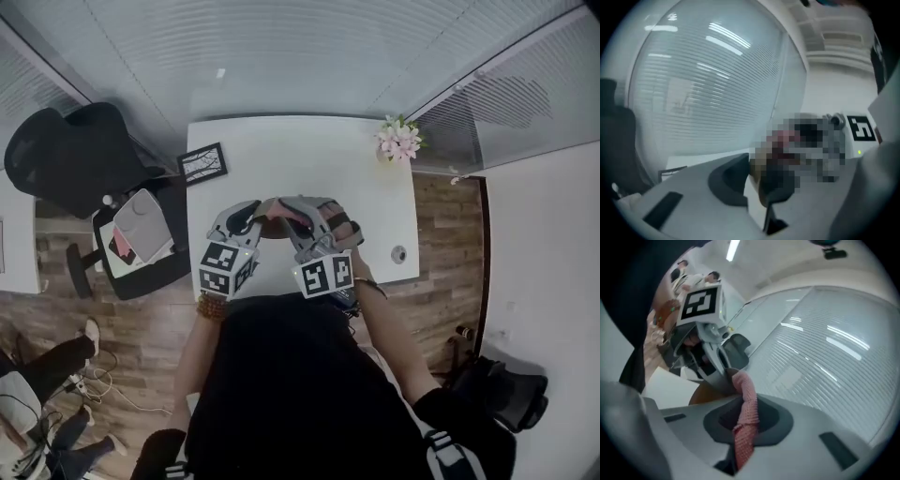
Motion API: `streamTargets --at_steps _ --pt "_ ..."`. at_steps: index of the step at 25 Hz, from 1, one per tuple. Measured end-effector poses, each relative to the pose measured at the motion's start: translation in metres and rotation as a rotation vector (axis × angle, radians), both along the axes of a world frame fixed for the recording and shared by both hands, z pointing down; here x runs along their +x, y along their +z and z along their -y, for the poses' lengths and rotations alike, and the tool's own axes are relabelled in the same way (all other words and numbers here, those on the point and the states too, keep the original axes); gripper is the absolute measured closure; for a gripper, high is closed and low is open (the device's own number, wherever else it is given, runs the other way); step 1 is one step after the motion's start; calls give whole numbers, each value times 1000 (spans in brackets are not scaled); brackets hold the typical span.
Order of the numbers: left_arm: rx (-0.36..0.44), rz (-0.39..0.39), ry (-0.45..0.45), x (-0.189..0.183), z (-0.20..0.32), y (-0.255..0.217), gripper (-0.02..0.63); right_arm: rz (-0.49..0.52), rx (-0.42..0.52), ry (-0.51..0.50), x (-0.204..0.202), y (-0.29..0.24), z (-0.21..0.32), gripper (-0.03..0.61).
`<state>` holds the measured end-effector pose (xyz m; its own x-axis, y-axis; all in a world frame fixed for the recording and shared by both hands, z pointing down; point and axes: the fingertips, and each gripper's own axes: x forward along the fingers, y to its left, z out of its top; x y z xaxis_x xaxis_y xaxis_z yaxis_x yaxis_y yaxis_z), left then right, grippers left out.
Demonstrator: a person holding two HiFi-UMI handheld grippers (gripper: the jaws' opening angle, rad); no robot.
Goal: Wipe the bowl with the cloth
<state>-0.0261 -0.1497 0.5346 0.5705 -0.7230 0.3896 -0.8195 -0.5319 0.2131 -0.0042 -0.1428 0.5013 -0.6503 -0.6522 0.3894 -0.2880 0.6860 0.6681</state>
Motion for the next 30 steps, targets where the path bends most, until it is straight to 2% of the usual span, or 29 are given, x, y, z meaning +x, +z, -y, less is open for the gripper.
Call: streamTargets --at_steps 2,4,6,7,8,9,10,13,15,16,19,21,26,30 --pt "-41 -188 -98 -13 6 -9 577 132 -29 80 -3 -9 4 552" --pt "-100 -416 -218 -25 10 -12 566 257 -50 170 0 -17 11 554" --pt "-163 -633 -341 -35 13 -8 565 366 -110 248 4 -19 19 554" --pt "-178 -703 -393 -38 13 -6 565 405 -151 277 4 -17 22 554" --pt "-175 -739 -434 -42 13 -4 565 437 -203 299 3 -14 24 554" --pt "-153 -732 -464 -47 14 -4 561 461 -268 314 2 -10 25 554" --pt "-113 -683 -487 -54 14 -5 560 477 -347 322 0 -5 24 552" --pt "22 -439 -563 -84 17 -7 563 501 -619 313 -2 14 13 555" --pt "7 -356 -594 -110 26 4 586 483 -725 296 6 27 -1 561" --pt "-45 -327 -558 -116 32 15 588 454 -727 289 13 32 -7 561" --pt "-227 -173 -337 -105 38 54 588 346 -639 322 42 47 -13 561" --pt "-310 -86 -231 -89 29 80 588 333 -605 363 60 49 -10 561" --pt "-507 -90 -124 -41 2 146 588 377 -576 430 85 42 2 561" --pt "-625 -51 -108 -20 -12 202 588 391 -558 451 90 39 3 561"
